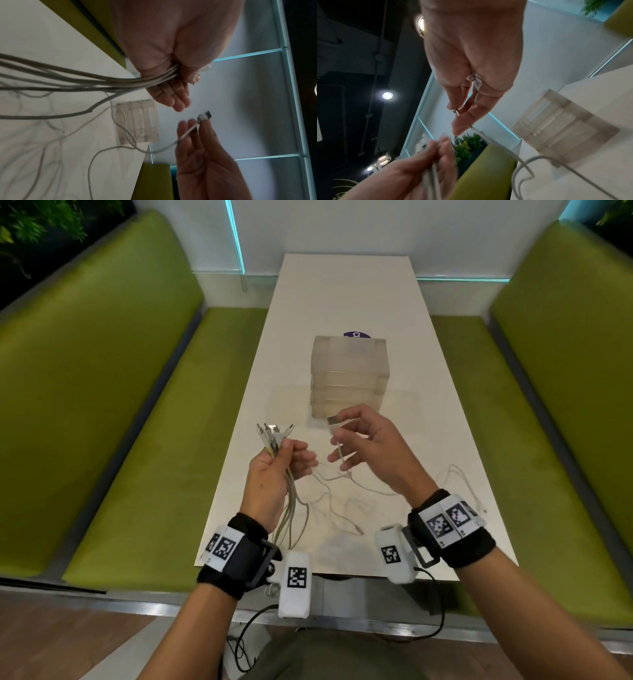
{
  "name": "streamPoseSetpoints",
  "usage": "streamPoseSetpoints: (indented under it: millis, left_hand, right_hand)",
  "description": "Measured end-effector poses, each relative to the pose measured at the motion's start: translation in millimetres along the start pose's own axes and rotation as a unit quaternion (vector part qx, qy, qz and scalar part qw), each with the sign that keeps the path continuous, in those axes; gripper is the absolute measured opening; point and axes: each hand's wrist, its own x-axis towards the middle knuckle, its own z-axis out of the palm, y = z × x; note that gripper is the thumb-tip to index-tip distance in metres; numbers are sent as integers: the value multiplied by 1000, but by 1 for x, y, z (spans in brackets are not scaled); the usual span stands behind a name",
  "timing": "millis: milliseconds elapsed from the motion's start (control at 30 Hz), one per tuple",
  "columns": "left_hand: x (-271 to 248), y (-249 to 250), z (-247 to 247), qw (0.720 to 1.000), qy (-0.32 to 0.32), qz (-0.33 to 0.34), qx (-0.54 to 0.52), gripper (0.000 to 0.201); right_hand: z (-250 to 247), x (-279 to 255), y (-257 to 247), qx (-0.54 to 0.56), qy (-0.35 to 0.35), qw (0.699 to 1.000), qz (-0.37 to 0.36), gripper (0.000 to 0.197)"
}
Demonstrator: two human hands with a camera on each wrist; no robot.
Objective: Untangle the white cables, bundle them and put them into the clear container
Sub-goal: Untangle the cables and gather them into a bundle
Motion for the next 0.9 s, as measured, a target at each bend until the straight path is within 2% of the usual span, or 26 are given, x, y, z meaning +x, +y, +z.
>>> streamPoseSetpoints:
  millis: [133,267,333,400,467,533,600,667,767,900]
  left_hand:
    - [9,-2,14,999,9,-4,-31,27]
    - [11,-8,13,1000,-5,-14,-2,31]
    - [12,-9,11,999,-22,-23,0,33]
    - [12,-8,8,999,-23,-25,-11,34]
    - [15,-5,3,999,-10,-21,-29,31]
    - [20,-1,-6,998,1,-10,-61,26]
    - [24,6,-13,995,7,7,-96,24]
    - [24,13,-17,992,16,25,-120,25]
    - [22,24,-22,988,36,47,-145,26]
    - [19,33,-26,985,37,61,-158,21]
  right_hand:
    - [25,4,13,3,-4,1000,4,17]
    - [36,6,18,38,52,998,20,20]
    - [37,9,18,49,56,996,45,25]
    - [34,13,19,9,18,998,62,25]
    - [27,16,21,-64,-65,994,62,18]
    - [19,16,28,-132,-165,976,57,13]
    - [13,18,41,-221,-194,955,44,5]
    - [6,24,57,-278,-152,948,32,8]
    - [-2,39,79,-301,-94,948,39,14]
    - [-3,54,95,-329,-63,942,31,18]
